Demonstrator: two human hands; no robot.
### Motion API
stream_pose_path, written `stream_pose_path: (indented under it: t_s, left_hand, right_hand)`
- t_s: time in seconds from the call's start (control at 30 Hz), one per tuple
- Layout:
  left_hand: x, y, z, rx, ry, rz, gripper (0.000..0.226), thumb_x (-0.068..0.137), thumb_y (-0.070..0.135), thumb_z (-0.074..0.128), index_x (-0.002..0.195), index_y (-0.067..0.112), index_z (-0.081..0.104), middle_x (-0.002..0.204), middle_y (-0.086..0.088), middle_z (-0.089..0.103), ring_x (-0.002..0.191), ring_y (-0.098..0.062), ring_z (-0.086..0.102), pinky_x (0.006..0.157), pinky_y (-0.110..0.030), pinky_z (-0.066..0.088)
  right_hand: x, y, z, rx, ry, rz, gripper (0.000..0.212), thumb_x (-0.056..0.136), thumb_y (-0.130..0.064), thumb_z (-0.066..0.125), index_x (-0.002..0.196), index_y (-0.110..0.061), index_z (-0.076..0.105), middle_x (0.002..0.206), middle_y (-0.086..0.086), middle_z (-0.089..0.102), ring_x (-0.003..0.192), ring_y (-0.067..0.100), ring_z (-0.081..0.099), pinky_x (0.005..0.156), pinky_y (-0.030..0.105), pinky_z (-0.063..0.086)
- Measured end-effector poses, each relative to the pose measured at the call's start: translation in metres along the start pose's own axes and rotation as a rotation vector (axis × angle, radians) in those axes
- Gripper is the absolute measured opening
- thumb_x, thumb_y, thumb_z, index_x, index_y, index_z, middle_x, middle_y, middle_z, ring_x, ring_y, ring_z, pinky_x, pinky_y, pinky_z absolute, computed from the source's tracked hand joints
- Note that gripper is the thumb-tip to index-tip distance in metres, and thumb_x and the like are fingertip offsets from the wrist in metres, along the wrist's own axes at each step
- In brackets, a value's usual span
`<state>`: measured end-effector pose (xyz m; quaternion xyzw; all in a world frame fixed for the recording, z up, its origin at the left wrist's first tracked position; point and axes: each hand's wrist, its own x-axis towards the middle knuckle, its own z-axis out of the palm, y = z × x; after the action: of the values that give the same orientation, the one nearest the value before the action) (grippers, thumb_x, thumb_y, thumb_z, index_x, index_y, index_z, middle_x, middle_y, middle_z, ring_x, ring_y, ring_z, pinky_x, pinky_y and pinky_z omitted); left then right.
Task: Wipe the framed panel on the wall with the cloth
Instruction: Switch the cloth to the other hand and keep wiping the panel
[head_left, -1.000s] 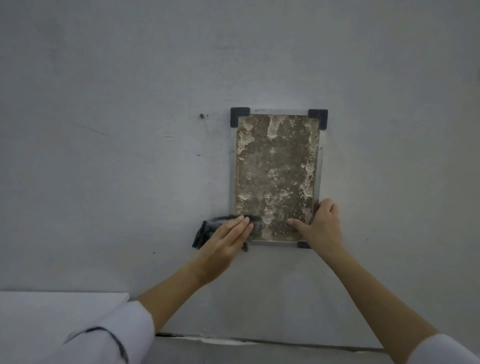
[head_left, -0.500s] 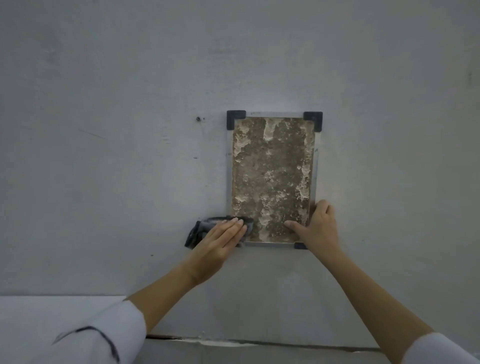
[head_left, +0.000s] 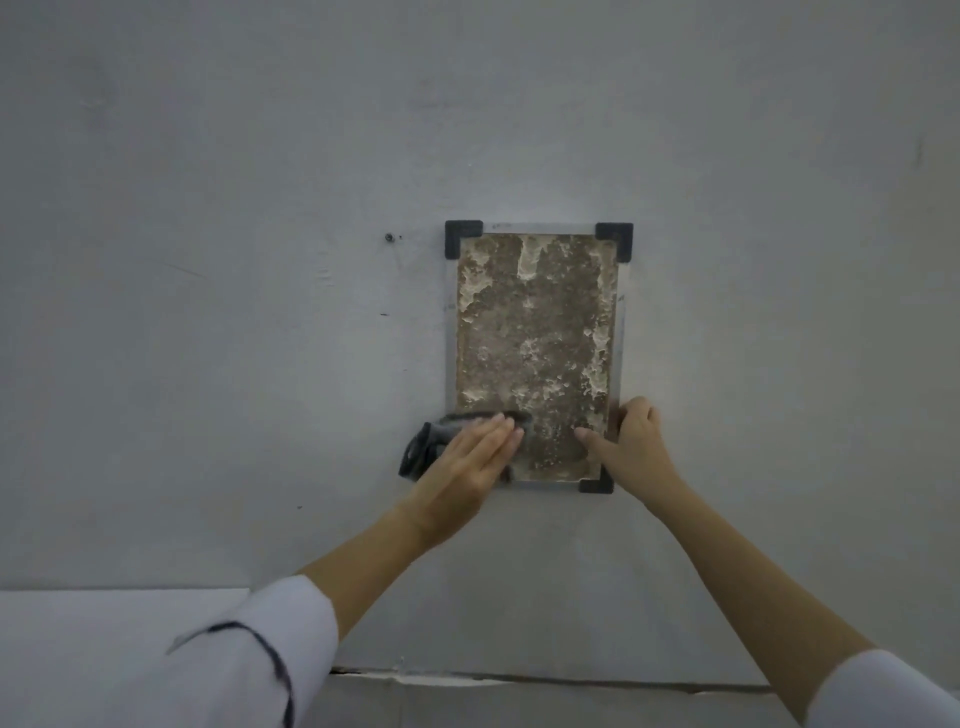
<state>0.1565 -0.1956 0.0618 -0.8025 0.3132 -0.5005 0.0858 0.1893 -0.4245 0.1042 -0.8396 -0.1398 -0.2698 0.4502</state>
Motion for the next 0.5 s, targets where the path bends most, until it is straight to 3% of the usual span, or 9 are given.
stream_pose_path:
  t_s: [0.17, 0.4, 0.5]
  left_hand:
    - [-0.029, 0.017, 0.014, -0.071, -0.038, 0.103, 0.038, 0.099, 0.001, 0.034, 0.132, -0.005, 0.05, 0.132, -0.02, 0.057, 0.126, -0.034, 0.049, 0.106, -0.047, 0.042]
    - [0.051, 0.006, -0.005, -0.037, 0.124, -0.032, 0.044, 0.088, -0.006, 0.056, 0.132, -0.009, 0.051, 0.128, -0.024, 0.056, 0.123, -0.037, 0.05, 0.108, -0.047, 0.039]
    - [0.062, 0.008, 0.001, -0.026, 0.121, -0.034, 0.041, 0.091, -0.003, 0.047, 0.132, -0.009, 0.05, 0.128, -0.025, 0.056, 0.123, -0.038, 0.049, 0.108, -0.047, 0.04]
  right_hand:
    - [0.005, 0.005, -0.011, 0.077, -0.054, 0.046, 0.032, 0.092, -0.027, 0.061, 0.101, -0.001, 0.045, 0.1, 0.01, 0.045, 0.082, 0.019, 0.045, 0.068, 0.026, 0.037]
    - [0.007, 0.006, -0.003, 0.122, 0.02, 0.081, 0.027, 0.091, -0.023, 0.062, 0.095, -0.001, 0.047, 0.097, 0.014, 0.051, 0.088, 0.029, 0.05, 0.069, 0.032, 0.04]
    - [0.008, 0.009, -0.003, 0.177, 0.021, 0.124, 0.018, 0.092, -0.02, 0.06, 0.094, -0.006, 0.049, 0.097, 0.014, 0.055, 0.086, 0.027, 0.052, 0.064, 0.03, 0.038]
